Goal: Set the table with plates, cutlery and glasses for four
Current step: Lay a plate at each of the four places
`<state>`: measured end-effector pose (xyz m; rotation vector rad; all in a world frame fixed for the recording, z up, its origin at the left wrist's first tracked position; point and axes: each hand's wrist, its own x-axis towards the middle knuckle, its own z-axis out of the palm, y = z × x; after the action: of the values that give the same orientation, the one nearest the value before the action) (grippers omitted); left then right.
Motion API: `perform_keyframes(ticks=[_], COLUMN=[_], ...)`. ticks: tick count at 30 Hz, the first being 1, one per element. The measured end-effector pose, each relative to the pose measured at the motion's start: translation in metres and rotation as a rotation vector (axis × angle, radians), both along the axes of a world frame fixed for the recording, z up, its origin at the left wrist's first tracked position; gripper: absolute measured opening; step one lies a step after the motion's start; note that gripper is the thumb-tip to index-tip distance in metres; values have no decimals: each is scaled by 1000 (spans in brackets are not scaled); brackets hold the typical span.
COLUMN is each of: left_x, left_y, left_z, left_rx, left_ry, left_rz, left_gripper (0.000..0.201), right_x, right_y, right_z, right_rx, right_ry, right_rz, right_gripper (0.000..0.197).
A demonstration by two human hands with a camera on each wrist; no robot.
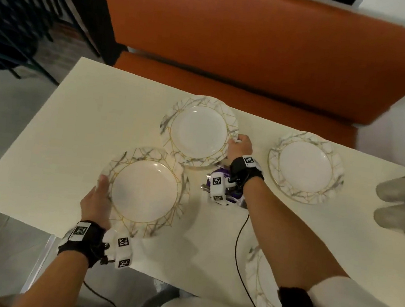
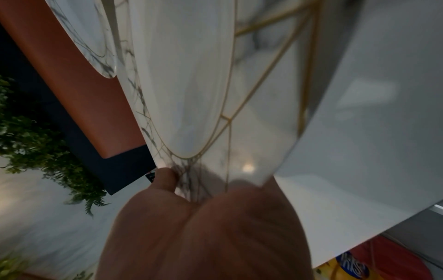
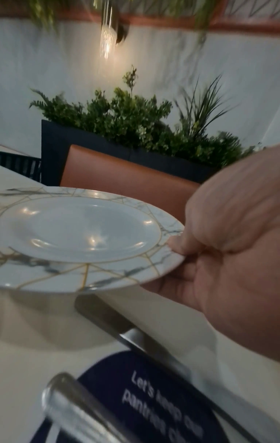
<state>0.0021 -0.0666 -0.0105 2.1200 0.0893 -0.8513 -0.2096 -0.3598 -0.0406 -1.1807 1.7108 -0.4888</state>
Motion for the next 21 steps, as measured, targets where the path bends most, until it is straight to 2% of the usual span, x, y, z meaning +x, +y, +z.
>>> perform_keyframes(ticks=[3,8,16,19,21], left_x=[7,14,25,26,24], left_y=[0,-6,-18,-23,-26], left_z=[-2,-2,-15,-14,-12], left_rx=[-2,-51,-106,-113,-129], left_ry=[49,156,198,194,170], left_rz=[46,165,175,150,144], left_gripper=[76,71,68,67,58], right_x=[16,36,57,63,66], right_y=[-17,-27,-35,-38,-39], right_z=[-12,-33,-60,-57,-53], right_rx=[25,47,20,23,30], right_ry=[13,82,190,201,193], right_rz=[29,94,106,128,159], right_gripper=[28,31,23,21,19])
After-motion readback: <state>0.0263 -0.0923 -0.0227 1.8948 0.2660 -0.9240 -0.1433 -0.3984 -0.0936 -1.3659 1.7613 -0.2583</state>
